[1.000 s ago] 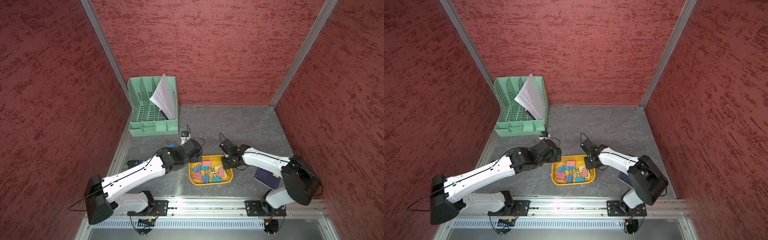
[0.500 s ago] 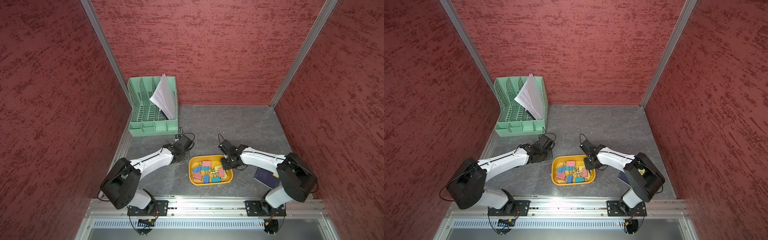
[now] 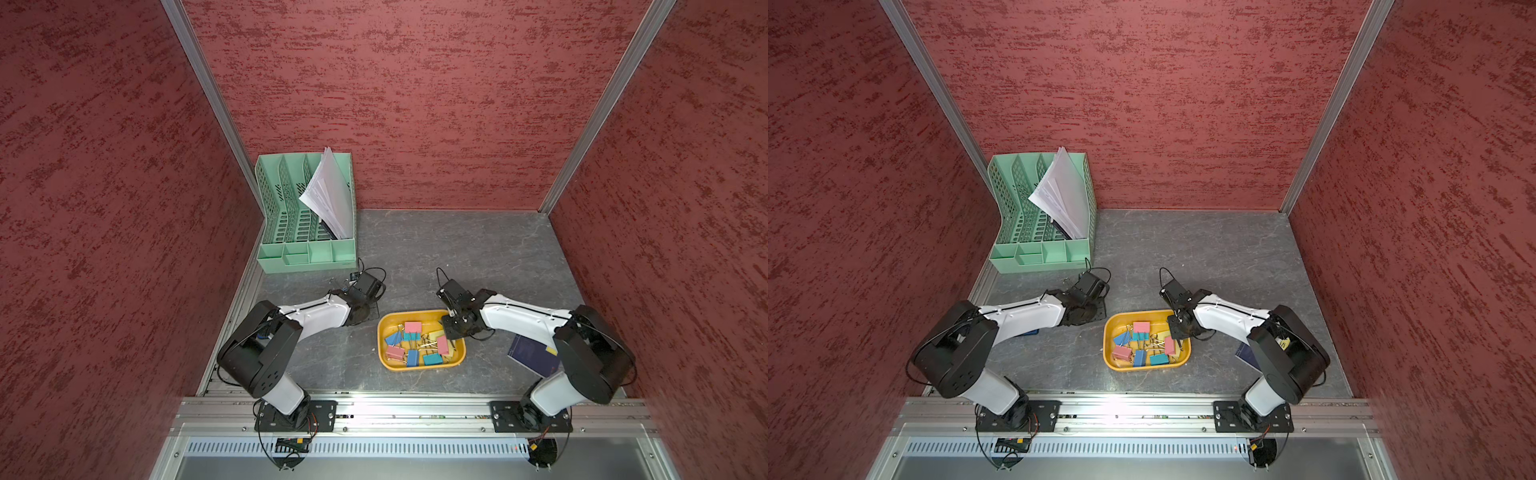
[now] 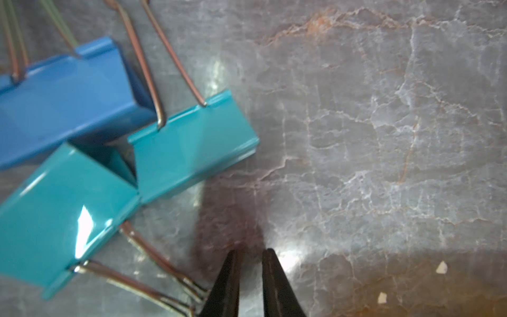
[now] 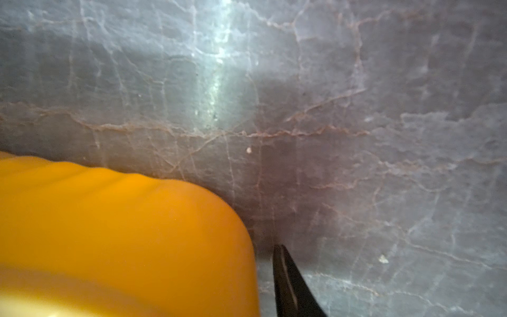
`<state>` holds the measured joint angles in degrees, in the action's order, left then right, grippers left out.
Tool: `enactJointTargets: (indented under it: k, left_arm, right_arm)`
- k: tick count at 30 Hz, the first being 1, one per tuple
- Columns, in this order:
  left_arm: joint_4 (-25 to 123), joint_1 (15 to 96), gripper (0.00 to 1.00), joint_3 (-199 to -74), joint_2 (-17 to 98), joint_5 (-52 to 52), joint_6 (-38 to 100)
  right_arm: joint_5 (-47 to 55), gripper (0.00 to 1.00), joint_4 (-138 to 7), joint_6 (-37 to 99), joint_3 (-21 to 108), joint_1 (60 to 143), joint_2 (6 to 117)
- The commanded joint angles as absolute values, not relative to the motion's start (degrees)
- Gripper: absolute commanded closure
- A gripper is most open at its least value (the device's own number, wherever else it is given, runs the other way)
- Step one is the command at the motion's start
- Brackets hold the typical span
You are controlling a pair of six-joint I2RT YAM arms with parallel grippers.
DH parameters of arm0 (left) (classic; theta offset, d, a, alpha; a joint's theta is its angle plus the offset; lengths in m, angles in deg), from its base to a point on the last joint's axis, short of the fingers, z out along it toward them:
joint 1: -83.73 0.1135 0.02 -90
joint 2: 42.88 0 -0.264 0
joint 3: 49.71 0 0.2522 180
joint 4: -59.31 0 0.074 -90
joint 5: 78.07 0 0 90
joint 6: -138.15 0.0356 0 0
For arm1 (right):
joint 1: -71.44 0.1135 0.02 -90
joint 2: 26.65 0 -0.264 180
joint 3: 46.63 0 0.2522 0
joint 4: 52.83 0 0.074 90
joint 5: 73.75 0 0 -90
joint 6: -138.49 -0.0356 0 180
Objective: Put the binder clips in the storage box
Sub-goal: Adjust the binder clip at the center of the board, then pick up the binder clip at the center of the board.
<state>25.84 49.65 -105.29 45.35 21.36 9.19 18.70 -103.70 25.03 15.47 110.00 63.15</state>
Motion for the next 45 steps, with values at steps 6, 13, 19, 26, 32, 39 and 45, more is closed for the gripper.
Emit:
enactJointTargets:
  k: [6, 13, 19, 26, 32, 39, 45]
  left_arm:
    - [20.0, 49.8, 0.8, -96.9, 37.0, 23.3, 5.7]
    - [15.6, 51.1, 0.7, -94.5, 30.9, 26.0, 4.1]
    - [13.6, 51.1, 0.58, -95.7, 29.3, 30.7, 1.5]
    - [12.4, 43.2, 0.29, -103.0, 27.5, 32.4, 1.9]
    - [14.2, 51.5, 0.02, -102.9, 23.7, 30.9, 8.1]
    - [14.0, 61.6, 0.0, -105.4, 29.0, 21.4, 17.8]
    - [14.5, 65.8, 0.0, -104.3, 30.9, 16.3, 22.0]
  right_arm:
    - [18.0, 0.7, -103.3, 25.8, 16.5, 109.6, 62.1]
    - [18.0, 0.7, -103.5, 25.8, 16.2, 109.6, 61.7]
    - [17.8, 0.7, -103.2, 25.6, 15.5, 109.6, 61.0]
    - [17.3, 0.69, -102.7, 25.3, 15.8, 109.6, 61.6]
    - [17.5, 0.69, -103.6, 25.5, 15.7, 109.6, 60.6]
    - [17.7, 0.69, -104.1, 25.4, 15.7, 109.6, 60.0]
    - [17.9, 0.69, -104.3, 25.4, 16.2, 109.6, 60.5]
